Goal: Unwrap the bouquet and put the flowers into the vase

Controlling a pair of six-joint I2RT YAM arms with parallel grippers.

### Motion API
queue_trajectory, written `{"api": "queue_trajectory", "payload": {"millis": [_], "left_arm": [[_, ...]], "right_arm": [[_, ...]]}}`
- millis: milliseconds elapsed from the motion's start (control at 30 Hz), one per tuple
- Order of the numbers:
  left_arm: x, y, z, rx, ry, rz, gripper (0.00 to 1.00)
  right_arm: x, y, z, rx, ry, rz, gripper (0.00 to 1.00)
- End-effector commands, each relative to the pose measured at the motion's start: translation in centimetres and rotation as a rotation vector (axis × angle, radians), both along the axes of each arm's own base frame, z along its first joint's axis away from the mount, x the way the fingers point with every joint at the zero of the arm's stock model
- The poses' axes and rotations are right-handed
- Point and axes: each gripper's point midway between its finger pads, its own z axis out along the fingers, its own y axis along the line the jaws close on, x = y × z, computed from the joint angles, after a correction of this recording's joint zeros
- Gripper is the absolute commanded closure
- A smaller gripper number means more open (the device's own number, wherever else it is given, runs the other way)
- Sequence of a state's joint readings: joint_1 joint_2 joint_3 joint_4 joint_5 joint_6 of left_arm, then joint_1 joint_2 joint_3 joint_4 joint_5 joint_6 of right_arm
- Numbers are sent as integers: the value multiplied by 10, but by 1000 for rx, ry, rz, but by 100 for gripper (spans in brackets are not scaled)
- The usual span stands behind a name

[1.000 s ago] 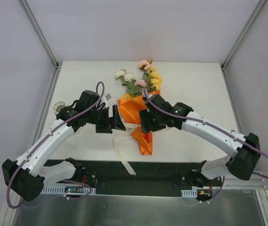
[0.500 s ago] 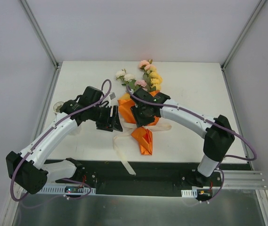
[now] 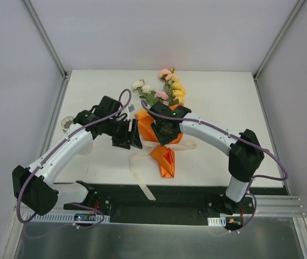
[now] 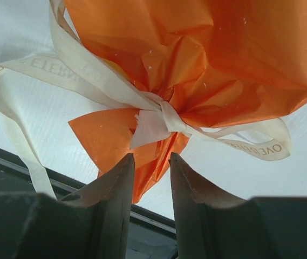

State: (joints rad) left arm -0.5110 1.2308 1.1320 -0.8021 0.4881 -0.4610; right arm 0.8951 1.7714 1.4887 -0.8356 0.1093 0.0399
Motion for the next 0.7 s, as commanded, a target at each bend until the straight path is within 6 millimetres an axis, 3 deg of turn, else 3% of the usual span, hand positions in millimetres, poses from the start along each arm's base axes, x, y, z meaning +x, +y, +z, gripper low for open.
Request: {"api": "queue_trajectory", "payload": {"millis": [0,233,367,533,600,667], "left_arm": [[4,-4,9,-4,-6,2,37],[9,-9,6,-6,26,0,39],[12,-11,3,2,37,4,40],[15,-13,-4,11,64,9,40],[18,-15,-5,7,64,15,40],[19,-17,-6,4,66,16,40]], "right_arm": [[13,4,0,9,-39,15,65],[20,17,-9,44,-25,58,67],[23,18,-12,59,-13,60,75],[17,18,-15,79,16,80,76],[10,24,-15,112,50,97,83],[8,22,-16,110,51,95,99]]}}
